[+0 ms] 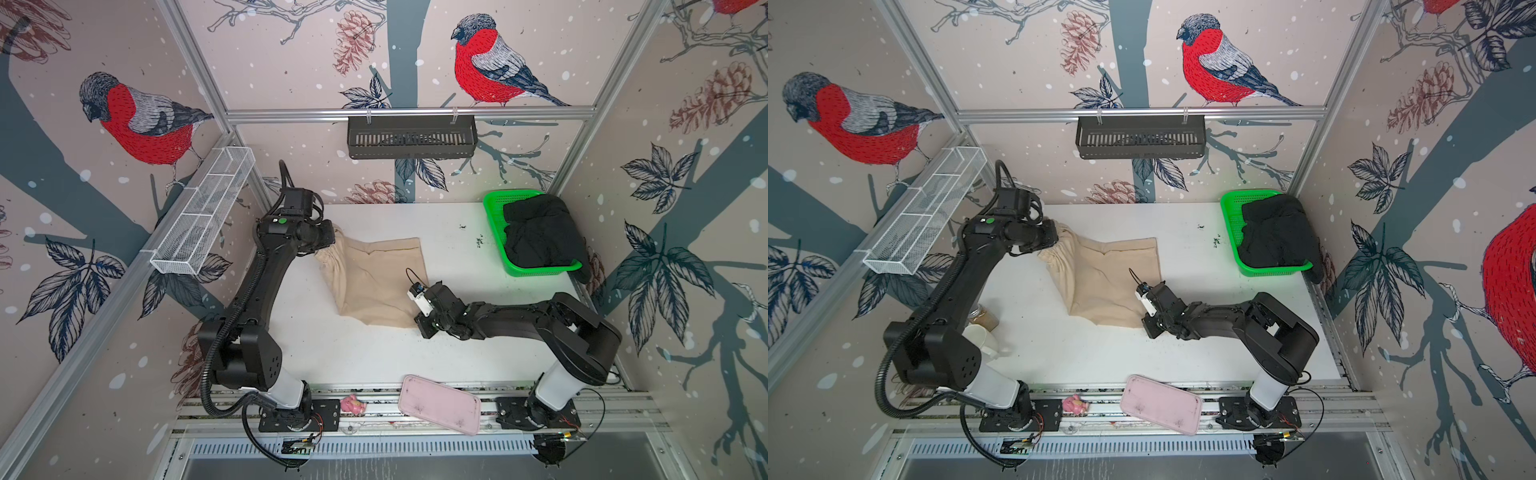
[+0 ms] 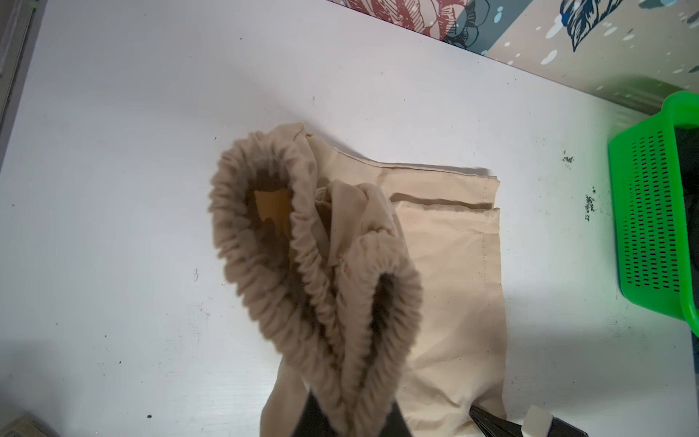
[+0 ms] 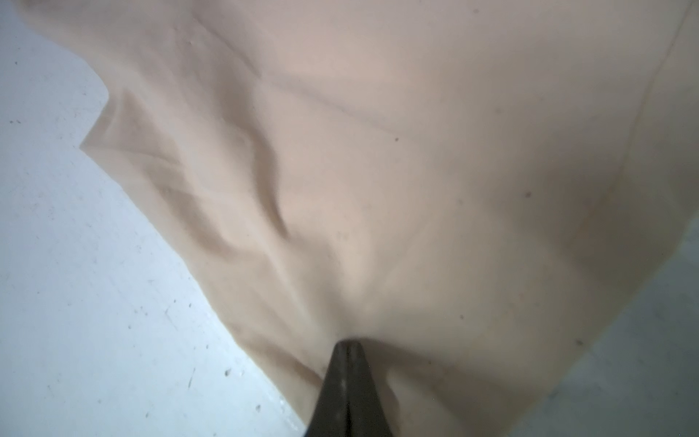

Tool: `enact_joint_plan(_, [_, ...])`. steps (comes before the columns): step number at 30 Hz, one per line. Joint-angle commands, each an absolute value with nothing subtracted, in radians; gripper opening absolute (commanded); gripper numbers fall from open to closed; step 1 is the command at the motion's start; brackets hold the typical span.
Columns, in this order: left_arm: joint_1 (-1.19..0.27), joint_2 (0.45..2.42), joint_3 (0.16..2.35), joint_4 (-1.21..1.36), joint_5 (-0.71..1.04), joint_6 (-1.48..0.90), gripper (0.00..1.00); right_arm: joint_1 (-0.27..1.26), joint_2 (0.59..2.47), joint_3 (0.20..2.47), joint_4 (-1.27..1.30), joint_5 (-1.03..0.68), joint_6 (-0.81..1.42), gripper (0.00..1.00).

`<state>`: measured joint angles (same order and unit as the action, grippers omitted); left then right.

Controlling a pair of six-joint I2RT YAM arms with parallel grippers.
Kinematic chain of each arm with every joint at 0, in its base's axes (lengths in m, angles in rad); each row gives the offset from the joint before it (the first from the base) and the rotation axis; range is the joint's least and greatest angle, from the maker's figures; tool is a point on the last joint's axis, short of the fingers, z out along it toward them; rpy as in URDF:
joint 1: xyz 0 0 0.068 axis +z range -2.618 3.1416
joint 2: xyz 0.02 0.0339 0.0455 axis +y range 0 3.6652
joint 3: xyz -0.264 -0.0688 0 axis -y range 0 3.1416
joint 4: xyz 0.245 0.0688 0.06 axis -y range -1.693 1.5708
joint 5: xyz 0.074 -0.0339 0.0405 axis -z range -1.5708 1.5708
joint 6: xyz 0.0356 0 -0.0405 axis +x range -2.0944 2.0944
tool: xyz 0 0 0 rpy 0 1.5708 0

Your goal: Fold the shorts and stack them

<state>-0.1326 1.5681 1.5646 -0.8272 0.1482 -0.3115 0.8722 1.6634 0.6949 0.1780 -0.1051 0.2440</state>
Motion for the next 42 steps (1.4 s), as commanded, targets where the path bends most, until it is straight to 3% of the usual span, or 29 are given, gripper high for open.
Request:
enact_joint_plan(1, [-0.198, 1.590, 1.591, -0.841, 0.077, -0.372, 0.00, 0.890, 1.658, 0.661, 0.238, -0.089, 0.278, 0.06])
enact_joint_plan(14, [-0.471, 1.698, 1.557, -0.773, 0.016, -0.462, 0.00, 0.924, 1.661, 0.623, 0.368, -0.117, 0.290, 0.08])
enact_joint_plan(25, [-0.572, 1.781, 1.505, -0.674, 0.087, -0.411, 0.00, 0.923, 1.701, 0.644, 0.397, -0.124, 0.293, 0.15])
enact_joint_plan(29, [-0.609, 1.823, 1.510, -0.655, 0.109, -0.377, 0.00, 0.921, 1.705, 0.644, 0.410, -0.122, 0.293, 0.26])
enact_joint_plan(34, [-0.641, 1.833, 1.467, -0.601, 0.118, -0.370, 0.00, 0.921, 1.698, 0.637, 0.433, -0.132, 0.300, 0.53])
enact_joint_plan(35, [-0.642, 1.834, 1.457, -0.593, 0.123, -0.366, 0.03, 0.920, 1.691, 0.637, 0.432, -0.133, 0.300, 0.57])
enact_joint_plan(36, [-0.643, 1.835, 1.453, -0.584, 0.128, -0.364, 0.15, 0.919, 1.681, 0.635, 0.426, -0.135, 0.297, 0.58])
enact_joint_plan(38, [-0.649, 1.827, 1.453, -0.567, 0.144, -0.351, 0.29, 0.918, 1.646, 0.625, 0.415, -0.133, 0.295, 0.59])
enact_joint_plan(42, [-0.663, 1.801, 1.458, -0.539, 0.183, -0.340, 0.74, 0.899, 1.531, 0.585, 0.371, -0.160, 0.310, 0.61])
